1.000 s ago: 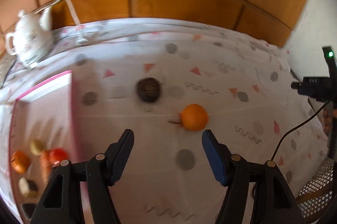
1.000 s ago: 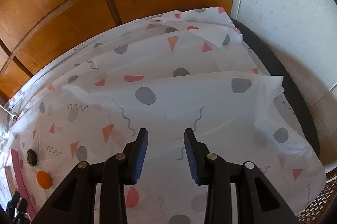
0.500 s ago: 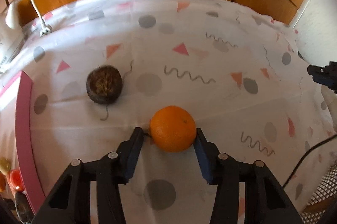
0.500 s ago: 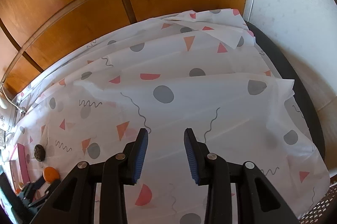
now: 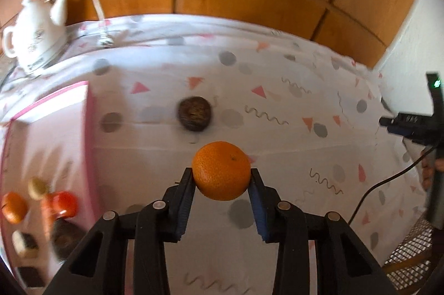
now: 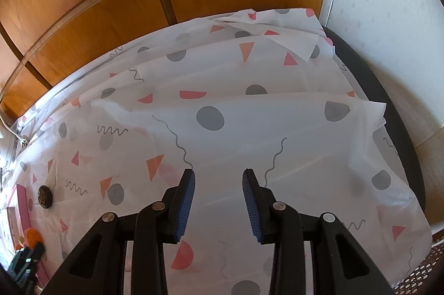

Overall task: Organize fruits
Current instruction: 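Lower the small orange into the pink tray and open the left gripper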

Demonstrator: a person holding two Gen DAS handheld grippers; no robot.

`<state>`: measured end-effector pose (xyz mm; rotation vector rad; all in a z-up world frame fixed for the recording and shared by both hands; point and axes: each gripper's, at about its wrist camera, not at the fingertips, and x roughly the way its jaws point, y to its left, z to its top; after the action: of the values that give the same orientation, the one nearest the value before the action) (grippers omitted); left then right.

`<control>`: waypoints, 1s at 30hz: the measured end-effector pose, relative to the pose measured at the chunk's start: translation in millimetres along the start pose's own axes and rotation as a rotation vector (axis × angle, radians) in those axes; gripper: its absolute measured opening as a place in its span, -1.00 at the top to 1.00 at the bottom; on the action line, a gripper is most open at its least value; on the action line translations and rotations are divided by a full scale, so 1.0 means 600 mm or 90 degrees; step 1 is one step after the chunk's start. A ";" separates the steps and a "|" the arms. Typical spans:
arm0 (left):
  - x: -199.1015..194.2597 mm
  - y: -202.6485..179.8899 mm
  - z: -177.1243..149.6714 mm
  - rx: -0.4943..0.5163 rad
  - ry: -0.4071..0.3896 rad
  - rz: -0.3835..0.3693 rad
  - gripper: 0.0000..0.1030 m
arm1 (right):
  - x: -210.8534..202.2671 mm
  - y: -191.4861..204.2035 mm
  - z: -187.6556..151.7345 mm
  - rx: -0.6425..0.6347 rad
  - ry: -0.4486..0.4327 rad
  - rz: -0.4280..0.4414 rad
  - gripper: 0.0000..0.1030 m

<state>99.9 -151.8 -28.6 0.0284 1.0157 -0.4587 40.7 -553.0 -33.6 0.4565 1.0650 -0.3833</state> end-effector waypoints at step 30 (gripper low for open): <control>-0.115 0.319 -0.093 -0.295 -0.041 0.134 0.24 | 0.008 0.010 -0.014 -0.017 0.010 -0.039 0.30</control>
<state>97.4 59.1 -37.2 -0.2888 1.0232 -0.0254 39.6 -544.0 -40.3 0.4044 1.0996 -0.4195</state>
